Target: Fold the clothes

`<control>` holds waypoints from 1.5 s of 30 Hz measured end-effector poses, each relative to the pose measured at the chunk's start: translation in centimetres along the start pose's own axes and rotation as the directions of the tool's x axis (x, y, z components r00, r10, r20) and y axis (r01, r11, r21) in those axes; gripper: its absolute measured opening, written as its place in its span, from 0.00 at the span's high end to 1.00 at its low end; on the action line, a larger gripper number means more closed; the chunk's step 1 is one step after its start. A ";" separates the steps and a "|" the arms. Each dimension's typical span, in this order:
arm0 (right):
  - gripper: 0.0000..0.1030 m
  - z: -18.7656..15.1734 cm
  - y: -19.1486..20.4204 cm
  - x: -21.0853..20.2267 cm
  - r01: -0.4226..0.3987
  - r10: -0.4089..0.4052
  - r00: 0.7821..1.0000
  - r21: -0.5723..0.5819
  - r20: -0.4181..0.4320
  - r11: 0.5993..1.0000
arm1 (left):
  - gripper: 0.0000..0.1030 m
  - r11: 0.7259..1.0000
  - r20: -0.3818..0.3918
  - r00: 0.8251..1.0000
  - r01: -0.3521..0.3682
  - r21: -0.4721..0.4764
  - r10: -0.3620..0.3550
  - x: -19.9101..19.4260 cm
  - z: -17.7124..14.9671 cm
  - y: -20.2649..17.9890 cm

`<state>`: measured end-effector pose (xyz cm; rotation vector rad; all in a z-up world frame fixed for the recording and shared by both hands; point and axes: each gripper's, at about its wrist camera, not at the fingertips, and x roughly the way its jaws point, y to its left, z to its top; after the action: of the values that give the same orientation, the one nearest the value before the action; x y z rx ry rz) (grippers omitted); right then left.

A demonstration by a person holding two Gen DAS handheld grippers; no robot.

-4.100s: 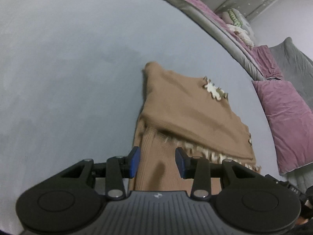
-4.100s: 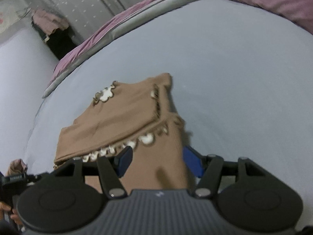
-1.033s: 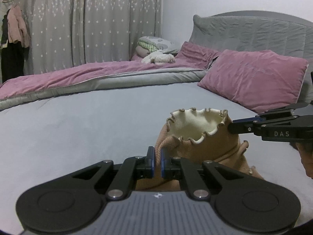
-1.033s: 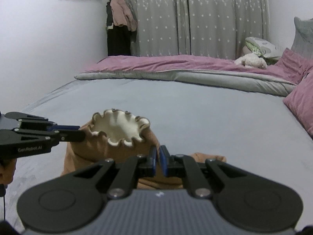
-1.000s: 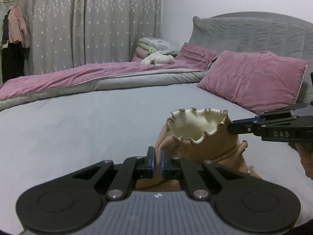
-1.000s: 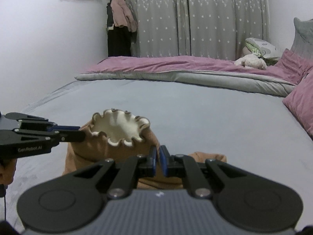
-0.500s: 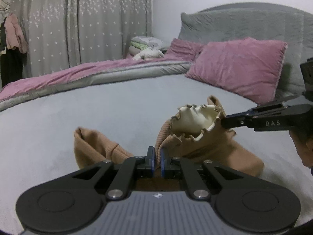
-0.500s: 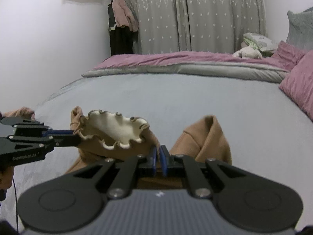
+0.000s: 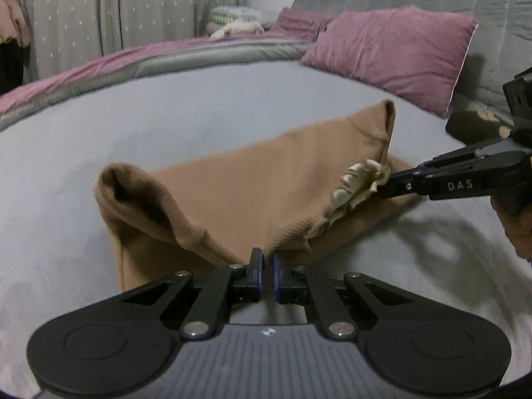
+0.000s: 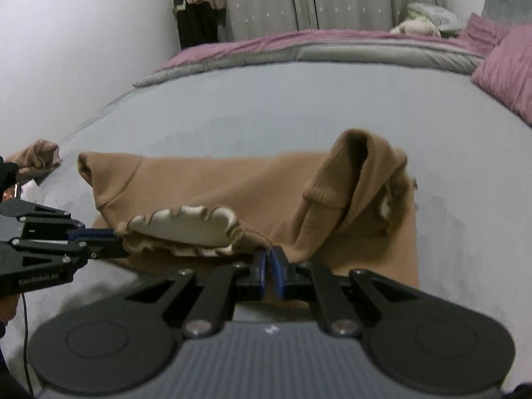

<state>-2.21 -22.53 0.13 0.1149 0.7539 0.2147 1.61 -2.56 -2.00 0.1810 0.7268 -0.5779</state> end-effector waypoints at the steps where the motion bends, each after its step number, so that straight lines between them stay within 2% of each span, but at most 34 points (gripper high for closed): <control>1: 0.93 -0.2 -0.1 0.3 0.002 -0.001 1.000 0.007 -0.014 1.000 | 0.95 1.000 -0.019 1.000 -0.001 0.001 0.001 0.2 -0.3 -0.1; 3: 0.93 -0.6 -0.3 0.5 0.005 -0.004 0.999 0.019 -0.035 1.000 | 0.95 1.000 -0.046 0.999 -0.004 0.012 0.005 0.4 -0.7 -0.4; 6: 0.87 -1.0 -0.4 -0.1 -0.001 0.002 0.999 0.028 -0.044 1.000 | 0.95 1.000 -0.048 0.999 0.015 0.024 -0.014 -0.4 -0.9 -0.7; 8: 0.62 -0.8 -0.3 -0.9 0.005 -0.004 1.000 0.033 -0.021 0.999 | 0.94 0.999 -0.034 0.999 0.032 0.016 -0.031 -1.2 -0.7 -0.6; 10: 0.56 -0.4 -0.7 -1.9 0.007 -0.007 1.000 0.056 0.008 0.998 | 0.92 0.999 -0.014 0.999 0.038 -0.004 -0.038 -2.1 -0.4 -0.4; 14: 0.50 0.6 -1.6 -3.0 0.037 -0.043 0.998 0.109 0.049 0.993 | 0.81 0.997 0.023 0.999 0.026 -0.077 -0.025 -3.9 0.8 1.1; 18: 0.49 2.1 -2.9 -3.3 0.074 -0.086 0.994 0.165 0.071 0.984 | 0.68 0.987 0.031 0.999 0.026 -0.161 -0.022 -5.3 2.2 2.9; 21: 0.48 3.1 -3.6 -3.3 0.077 -0.094 0.992 0.203 0.078 0.976 | 0.65 0.971 0.016 1.000 0.021 -0.236 -0.017 -5.7 3.1 4.4; 24: 0.47 4.2 -4.1 -3.3 0.084 -0.105 0.991 0.229 0.080 0.970 | 0.64 0.953 0.004 1.000 0.012 -0.304 -0.011 -6.2 3.7 5.9; 27: 0.46 5.2 -4.6 -3.2 0.090 -0.111 0.991 0.249 0.073 0.964 | 0.64 0.931 -0.018 1.000 -0.027 -0.364 0.022 -6.4 4.3 7.1; 37: 0.45 8.6 -6.3 -2.0 0.069 -0.093 0.994 0.355 0.052 0.932 | 0.64 0.819 -0.035 0.999 -0.039 -0.572 0.023 -5.7 6.3 11.3; 42: 0.46 9.7 -6.9 -0.6 0.106 -0.120 0.993 0.377 0.012 0.920 | 0.64 0.799 -0.133 0.989 -0.129 -0.587 0.062 -3.6 6.2 11.8; 45: 0.50 9.5 -7.3 0.5 0.127 -0.127 0.992 0.387 -0.026 0.913 | 0.64 0.789 -0.170 0.983 -0.157 -0.594 0.067 -2.6 5.6 11.7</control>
<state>5.80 -29.80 5.42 0.4425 0.7940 -0.0625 9.76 6.37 3.40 -0.3399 0.9998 -0.1924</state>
